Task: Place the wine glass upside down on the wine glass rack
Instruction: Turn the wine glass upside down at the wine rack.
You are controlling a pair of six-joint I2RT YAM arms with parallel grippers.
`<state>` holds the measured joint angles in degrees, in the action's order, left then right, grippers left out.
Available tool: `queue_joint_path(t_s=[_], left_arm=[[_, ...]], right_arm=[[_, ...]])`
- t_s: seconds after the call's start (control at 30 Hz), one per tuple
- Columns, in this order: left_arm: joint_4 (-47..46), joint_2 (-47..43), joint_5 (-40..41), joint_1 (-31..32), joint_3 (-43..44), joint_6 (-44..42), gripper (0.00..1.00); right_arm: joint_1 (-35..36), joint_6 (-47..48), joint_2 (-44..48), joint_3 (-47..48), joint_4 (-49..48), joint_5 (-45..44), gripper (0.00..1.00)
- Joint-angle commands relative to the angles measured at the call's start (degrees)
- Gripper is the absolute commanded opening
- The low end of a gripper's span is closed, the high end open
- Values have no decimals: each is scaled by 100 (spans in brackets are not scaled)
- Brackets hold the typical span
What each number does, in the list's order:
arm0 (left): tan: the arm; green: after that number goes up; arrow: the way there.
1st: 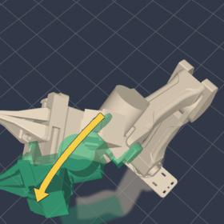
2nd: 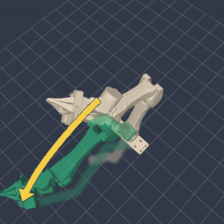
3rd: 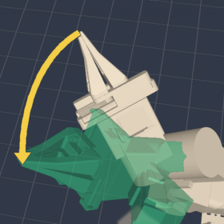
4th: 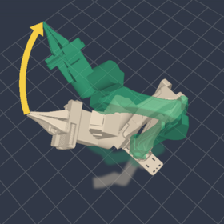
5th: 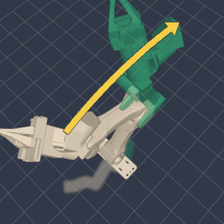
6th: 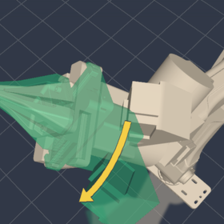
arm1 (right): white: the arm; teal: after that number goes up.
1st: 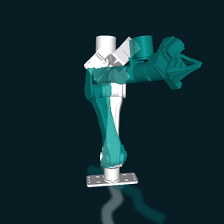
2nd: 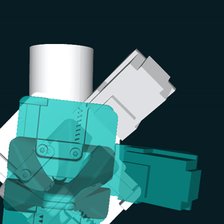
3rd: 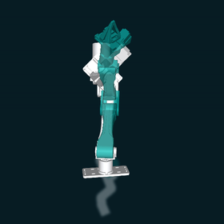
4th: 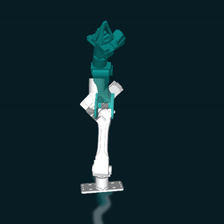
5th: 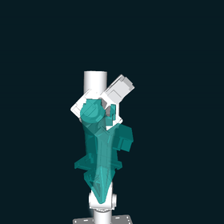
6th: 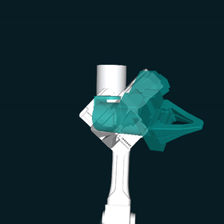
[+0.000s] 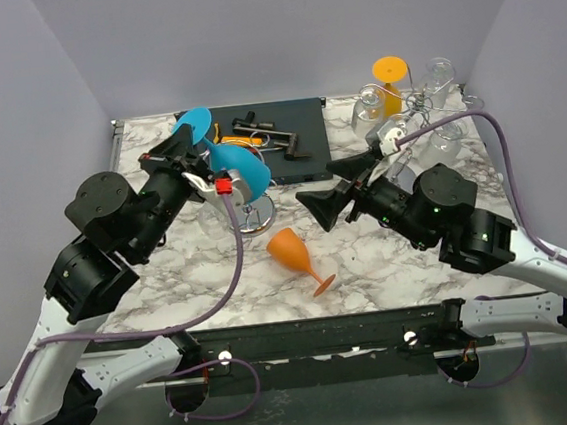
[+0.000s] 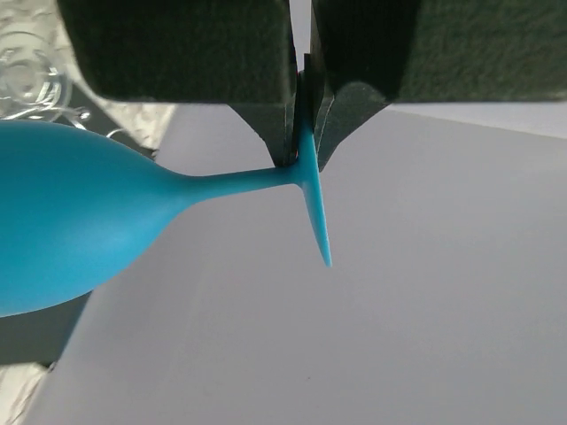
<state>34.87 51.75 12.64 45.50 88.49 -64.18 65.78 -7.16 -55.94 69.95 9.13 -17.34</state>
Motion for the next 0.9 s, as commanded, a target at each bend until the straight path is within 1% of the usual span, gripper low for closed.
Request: queue_joint_path(t_s=[0.0, 0.13, 0.23, 0.33, 0.47, 0.57, 0.63, 0.7, 0.8, 0.87], left_arm=[[-883, 96, 821, 30, -313, -1772, 0], [-1053, 367, 1189, 0, -268, -2205, 0], [-1153, 611, 1154, -336, -34, -2355, 0], [-1290, 889, 790, -1114, 211, -2320, 0], [-1460, 1335, -128, -2452, 578, -1894, 0], [-1582, 1692, -748, -3323, 865, -1522, 0], [-1755, 1885, -1225, -3853, 892, -1343, 0], [-2006, 2041, -1636, -4276, 775, -1267, 0], [-2536, 2187, -2041, -4758, 344, -1273, 0], [-2703, 2237, -2282, -4892, 92, -1323, 0]], right_arm=[[7, -167, -324, 260, 615, -676, 93], [10, -334, -518, 447, 883, -908, 95], [8, -465, -456, 435, 973, -1017, 95], [5, -556, -252, 248, 855, -1035, 95], [12, -622, -5, 52, 791, -1035, 95], [12, -693, 81, -21, 827, -993, 95], [9, -732, 135, -80, 823, -984, 94], [6, -769, 191, -147, 828, -1007, 94], [5, -837, 246, -274, 762, -1004, 94], [7, -877, 253, -330, 739, -990, 94]])
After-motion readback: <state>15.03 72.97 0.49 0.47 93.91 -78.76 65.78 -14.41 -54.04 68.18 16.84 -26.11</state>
